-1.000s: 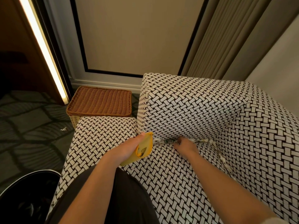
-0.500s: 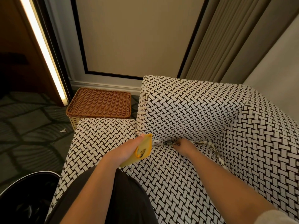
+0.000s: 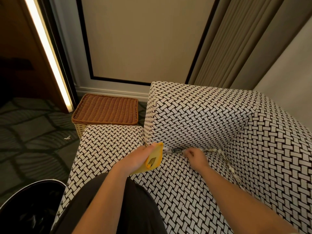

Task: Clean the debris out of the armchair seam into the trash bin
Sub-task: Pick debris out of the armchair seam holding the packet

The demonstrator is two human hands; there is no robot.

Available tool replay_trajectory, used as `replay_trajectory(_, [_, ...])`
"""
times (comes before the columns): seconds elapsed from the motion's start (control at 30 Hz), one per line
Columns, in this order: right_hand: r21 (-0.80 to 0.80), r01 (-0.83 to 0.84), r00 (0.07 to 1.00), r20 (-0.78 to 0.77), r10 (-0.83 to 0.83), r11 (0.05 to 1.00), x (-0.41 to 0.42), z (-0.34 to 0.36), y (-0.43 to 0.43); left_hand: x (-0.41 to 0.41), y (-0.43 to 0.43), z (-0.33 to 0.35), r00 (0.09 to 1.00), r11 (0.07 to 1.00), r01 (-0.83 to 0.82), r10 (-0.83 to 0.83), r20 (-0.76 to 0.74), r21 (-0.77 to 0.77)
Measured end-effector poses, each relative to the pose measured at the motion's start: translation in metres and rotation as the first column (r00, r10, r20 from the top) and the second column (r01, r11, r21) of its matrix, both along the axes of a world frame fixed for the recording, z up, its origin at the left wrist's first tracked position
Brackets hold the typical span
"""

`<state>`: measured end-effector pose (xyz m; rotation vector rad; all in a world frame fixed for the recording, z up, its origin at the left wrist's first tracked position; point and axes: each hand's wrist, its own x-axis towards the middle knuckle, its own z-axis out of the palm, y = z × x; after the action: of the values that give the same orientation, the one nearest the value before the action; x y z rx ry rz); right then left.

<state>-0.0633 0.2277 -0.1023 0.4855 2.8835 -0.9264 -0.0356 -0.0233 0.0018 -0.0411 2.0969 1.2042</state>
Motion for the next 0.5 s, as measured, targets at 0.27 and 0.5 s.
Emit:
replay_trajectory(0.27, [-0.596, 0.006, 0.959, -0.225, -0.174, 0.803, 0.043, 0.055, -0.051, 0.011, 0.026, -0.010, 0.999, 0.996, 0.021, -0.023, 0.025, 0.083])
replay_trajectory(0.5, [-0.297, -0.168, 0.911, -0.410, 0.033, 0.940, 0.080, 0.075, -0.064, 0.040, 0.065, -0.015, 0.995, 0.966, -0.077, 0.060, 0.079, 0.246])
